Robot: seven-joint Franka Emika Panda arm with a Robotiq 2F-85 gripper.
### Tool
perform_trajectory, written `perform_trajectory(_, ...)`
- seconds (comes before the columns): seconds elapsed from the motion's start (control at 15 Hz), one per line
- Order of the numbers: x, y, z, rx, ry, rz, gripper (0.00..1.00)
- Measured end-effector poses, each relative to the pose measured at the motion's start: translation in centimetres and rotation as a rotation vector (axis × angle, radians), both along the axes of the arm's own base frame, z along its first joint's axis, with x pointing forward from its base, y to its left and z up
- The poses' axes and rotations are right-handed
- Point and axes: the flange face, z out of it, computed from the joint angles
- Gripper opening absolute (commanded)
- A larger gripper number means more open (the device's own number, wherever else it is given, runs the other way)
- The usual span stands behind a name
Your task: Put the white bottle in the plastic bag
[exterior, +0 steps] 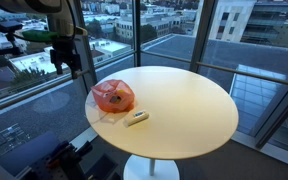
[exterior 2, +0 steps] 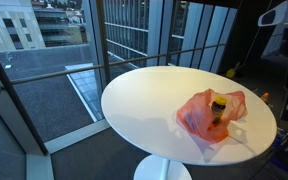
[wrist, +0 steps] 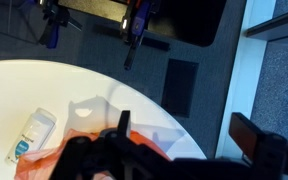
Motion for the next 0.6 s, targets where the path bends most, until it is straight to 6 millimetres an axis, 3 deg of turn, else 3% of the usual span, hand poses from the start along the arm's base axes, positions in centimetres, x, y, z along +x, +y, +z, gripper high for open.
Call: perform_trajectory(0.6, 4.6, -5.7, 2.3, -0.074, -0.182, -0.25, 1.0)
